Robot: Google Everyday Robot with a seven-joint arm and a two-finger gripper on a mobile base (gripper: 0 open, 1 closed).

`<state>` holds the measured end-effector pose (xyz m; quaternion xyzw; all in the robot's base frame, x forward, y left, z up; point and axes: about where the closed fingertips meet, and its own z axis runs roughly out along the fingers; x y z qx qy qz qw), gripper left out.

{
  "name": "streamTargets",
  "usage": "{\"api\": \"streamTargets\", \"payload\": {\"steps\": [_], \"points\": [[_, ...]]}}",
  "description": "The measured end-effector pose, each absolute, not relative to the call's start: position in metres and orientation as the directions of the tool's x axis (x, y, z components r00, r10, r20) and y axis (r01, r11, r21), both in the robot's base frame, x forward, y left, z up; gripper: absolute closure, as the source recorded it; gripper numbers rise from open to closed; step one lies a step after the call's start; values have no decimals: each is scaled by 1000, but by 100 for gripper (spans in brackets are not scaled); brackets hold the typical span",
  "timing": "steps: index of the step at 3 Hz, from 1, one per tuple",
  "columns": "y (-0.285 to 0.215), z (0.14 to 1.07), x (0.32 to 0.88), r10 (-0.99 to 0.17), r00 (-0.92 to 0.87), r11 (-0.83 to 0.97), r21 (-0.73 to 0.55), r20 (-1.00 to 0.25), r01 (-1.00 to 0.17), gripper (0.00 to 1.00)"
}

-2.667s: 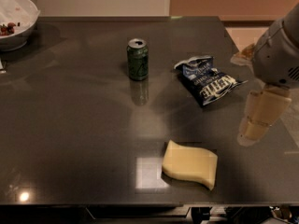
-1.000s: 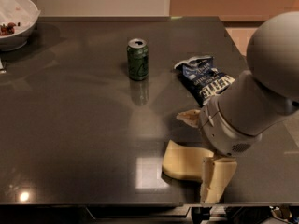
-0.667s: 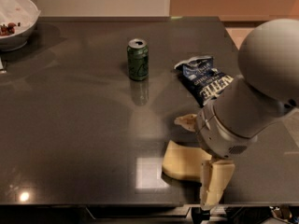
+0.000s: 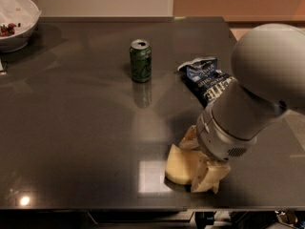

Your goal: Move sponge near green can

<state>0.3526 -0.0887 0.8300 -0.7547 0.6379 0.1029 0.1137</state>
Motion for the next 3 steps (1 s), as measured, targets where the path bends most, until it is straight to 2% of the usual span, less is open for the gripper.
{"api": "streamTargets", "payload": {"steps": [2, 3], "points": [[-75, 861, 380, -957, 127, -119, -46, -262, -992, 87], [-52, 887, 410, -952, 118, -100, -78, -282, -992, 100]]}}
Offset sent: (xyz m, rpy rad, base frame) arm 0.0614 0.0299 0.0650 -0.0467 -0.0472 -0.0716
